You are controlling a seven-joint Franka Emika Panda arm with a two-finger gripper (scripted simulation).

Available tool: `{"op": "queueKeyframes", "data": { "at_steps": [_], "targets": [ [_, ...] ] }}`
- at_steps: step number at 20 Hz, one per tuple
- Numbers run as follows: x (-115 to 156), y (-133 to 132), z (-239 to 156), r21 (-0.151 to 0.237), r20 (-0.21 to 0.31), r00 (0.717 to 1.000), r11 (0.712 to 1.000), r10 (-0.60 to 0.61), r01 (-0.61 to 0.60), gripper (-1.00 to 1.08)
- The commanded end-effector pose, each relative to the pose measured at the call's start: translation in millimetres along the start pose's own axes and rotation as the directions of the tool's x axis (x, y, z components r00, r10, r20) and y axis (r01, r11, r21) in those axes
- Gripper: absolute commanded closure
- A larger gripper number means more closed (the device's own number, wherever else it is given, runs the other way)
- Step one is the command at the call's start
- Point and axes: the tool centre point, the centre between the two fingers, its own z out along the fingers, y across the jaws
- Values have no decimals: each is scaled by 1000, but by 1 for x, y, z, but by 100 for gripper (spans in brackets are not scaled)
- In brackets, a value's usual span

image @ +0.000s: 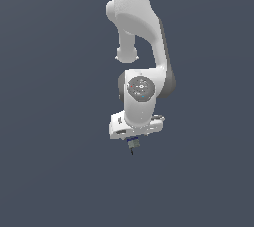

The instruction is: Pick up the object and move it to a goal position.

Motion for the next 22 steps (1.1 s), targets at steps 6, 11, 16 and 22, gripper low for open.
{"op": "queueKeyframes", "data": {
  "at_steps": [6, 11, 16, 22],
  "targets": [
    [14, 2, 25, 4, -1, 999, 999, -32, 32, -92],
    [17, 3, 30, 5, -1, 999, 999, -38, 38, -92],
    [16, 3, 36, 5, 0, 999, 999, -36, 36, -92],
    [15, 2, 66, 5, 0, 999, 999, -38, 38, -92]
  ]
}}
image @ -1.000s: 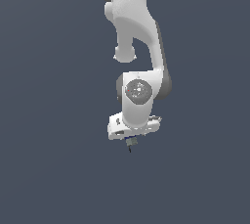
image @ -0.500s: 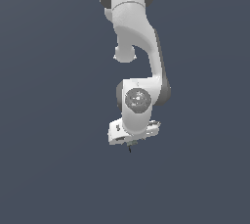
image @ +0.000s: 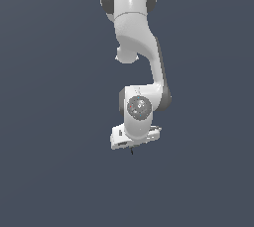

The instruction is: Pick up the object and move it to a goal position.

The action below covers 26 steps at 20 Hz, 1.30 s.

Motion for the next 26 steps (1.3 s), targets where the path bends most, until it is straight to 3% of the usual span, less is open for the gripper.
{"op": "queueKeyframes", "data": {
  "at_steps": [1, 8, 9, 26],
  "targets": [
    [-1, 0, 14, 0, 1, 1000, 1000, 0, 0, -92],
    [1, 0, 23, 0, 0, 1000, 1000, -1, 1, -92],
    [1, 0, 23, 0, 0, 1000, 1000, -1, 1, 108],
    [-4, -1, 17, 0, 1, 1000, 1000, -1, 1, 108]
  ]
}}
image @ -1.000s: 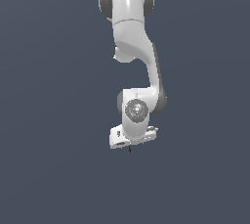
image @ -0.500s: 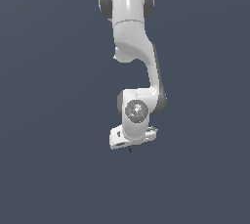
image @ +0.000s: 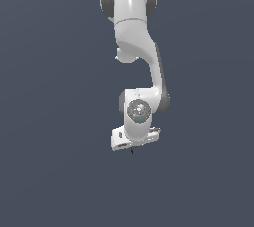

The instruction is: Pick up the object and move it to a goal position.

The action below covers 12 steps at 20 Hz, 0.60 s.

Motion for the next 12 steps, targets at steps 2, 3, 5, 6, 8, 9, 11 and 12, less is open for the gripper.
{"op": "queueKeyframes", "data": {
  "at_steps": [2, 3, 5, 6, 8, 9, 11, 12],
  "targets": [
    [-4, 0, -7, 0, -1, 1000, 1000, 0, 0, 108],
    [-6, -1, -9, 0, -1, 1000, 1000, 0, 0, 108],
    [-10, -1, -15, 0, -1, 1000, 1000, 0, 0, 108],
    [-13, -2, -18, 0, -1, 1000, 1000, 0, 0, 108],
    [-18, -2, -26, 0, -1, 1000, 1000, 0, 0, 108],
    [-22, -3, -31, 0, -1, 1000, 1000, 0, 0, 108],
    [-29, -4, -41, -1, -1, 1000, 1000, 0, 0, 108],
    [-33, -4, -46, -1, -1, 1000, 1000, 0, 0, 108]
  ]
}}
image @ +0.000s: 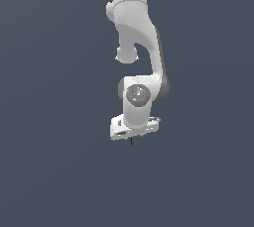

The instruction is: Pick up the object and move it to a goal position.

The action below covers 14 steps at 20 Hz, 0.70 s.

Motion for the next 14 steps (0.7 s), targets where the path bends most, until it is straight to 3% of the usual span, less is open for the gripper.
{"op": "queueKeyframes", "data": {
  "at_steps": [1, 14],
  "targets": [
    [-10, -1, -15, -1, -1, 1000, 1000, 0, 0, 108],
    [-74, -9, -105, -1, -1, 1000, 1000, 0, 0, 108]
  ]
}}
